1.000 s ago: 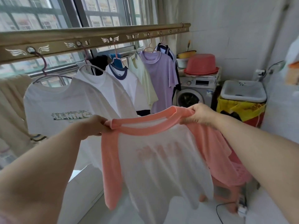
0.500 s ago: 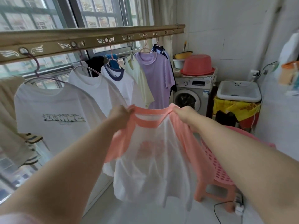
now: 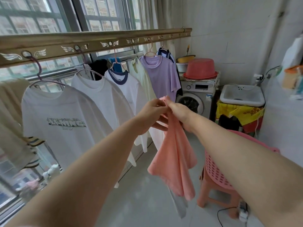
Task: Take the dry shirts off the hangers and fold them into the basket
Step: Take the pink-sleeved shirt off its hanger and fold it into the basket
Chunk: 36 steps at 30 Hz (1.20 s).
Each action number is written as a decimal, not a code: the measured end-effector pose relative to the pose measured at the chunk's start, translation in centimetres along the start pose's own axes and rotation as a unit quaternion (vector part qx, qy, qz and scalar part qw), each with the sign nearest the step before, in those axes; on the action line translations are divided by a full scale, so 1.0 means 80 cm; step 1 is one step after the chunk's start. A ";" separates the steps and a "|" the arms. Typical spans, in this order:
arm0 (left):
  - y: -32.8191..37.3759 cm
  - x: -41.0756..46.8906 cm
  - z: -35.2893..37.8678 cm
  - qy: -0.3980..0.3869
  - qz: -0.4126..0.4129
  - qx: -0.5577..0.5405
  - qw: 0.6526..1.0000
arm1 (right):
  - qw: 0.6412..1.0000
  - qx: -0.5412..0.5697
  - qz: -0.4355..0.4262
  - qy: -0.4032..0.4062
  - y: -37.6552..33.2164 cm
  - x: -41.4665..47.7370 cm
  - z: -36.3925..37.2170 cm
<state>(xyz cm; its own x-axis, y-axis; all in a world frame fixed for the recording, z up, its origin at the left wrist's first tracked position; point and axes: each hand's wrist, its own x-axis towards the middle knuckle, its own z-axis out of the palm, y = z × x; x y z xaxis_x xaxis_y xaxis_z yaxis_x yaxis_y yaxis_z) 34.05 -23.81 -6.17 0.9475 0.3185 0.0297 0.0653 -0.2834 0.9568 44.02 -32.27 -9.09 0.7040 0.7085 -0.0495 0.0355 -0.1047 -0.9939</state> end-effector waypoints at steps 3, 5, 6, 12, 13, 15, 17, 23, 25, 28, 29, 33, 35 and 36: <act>0.004 0.000 -0.009 -0.022 0.001 0.043 0.999 | 0.998 0.021 -0.002 -0.057 0.003 -0.006 -0.010; 0.001 0.005 -0.015 0.021 0.036 0.127 0.991 | 0.995 0.022 -0.002 -0.099 0.008 -0.007 -0.017; -0.002 0.009 -0.020 0.054 0.058 0.165 0.983 | 0.994 0.015 -0.002 -0.107 0.010 -0.007 -0.019; -0.020 0.012 -0.053 -0.007 0.019 0.157 0.987 | 0.992 0.014 0.003 -0.126 0.000 -0.015 -0.013; -0.022 0.010 -0.053 -0.044 0.005 0.149 0.988 | 0.990 0.018 -0.001 -0.138 -0.001 -0.014 -0.011; -0.024 0.010 -0.051 -0.051 -0.003 0.173 0.984 | 0.990 -0.015 -0.010 -0.138 -0.002 -0.013 -0.007; -0.025 0.014 -0.052 0.012 0.010 0.227 0.974 | 0.990 -0.097 -0.023 -0.096 -0.001 -0.014 -0.007; -0.010 0.019 -0.070 0.060 0.075 0.361 0.928 | 0.938 -0.335 0.018 -0.089 0.023 -0.019 -0.021; -0.003 0.019 -0.076 0.066 0.076 0.388 0.916 | 0.933 -0.351 0.032 -0.077 0.031 -0.021 -0.025; 0.004 0.017 -0.083 0.069 0.066 0.414 0.905 | 0.933 -0.350 0.034 -0.076 0.037 -0.022 -0.024; 0.004 0.017 -0.085 0.071 0.062 0.418 0.904 | 0.931 -0.355 0.032 -0.080 0.037 -0.023 -0.022; 0.003 0.017 -0.094 0.088 0.063 0.416 0.903 | 0.918 -0.382 0.030 -0.098 0.038 -0.025 -0.016; 0.004 0.016 -0.098 0.099 0.062 0.416 0.902 | 0.917 -0.386 0.028 -0.100 0.040 -0.027 -0.016; 0.006 0.015 -0.100 0.107 0.062 0.417 0.900 | 0.916 -0.388 0.029 -0.102 0.041 -0.028 -0.017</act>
<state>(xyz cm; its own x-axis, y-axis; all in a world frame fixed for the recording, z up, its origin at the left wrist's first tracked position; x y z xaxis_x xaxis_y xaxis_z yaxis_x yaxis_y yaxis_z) 32.73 -16.30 -3.36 0.8876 0.3796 0.2610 0.2610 -0.8812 0.3941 43.50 -35.15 -12.14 0.5761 0.7936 -0.1955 0.5512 -0.5539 -0.6240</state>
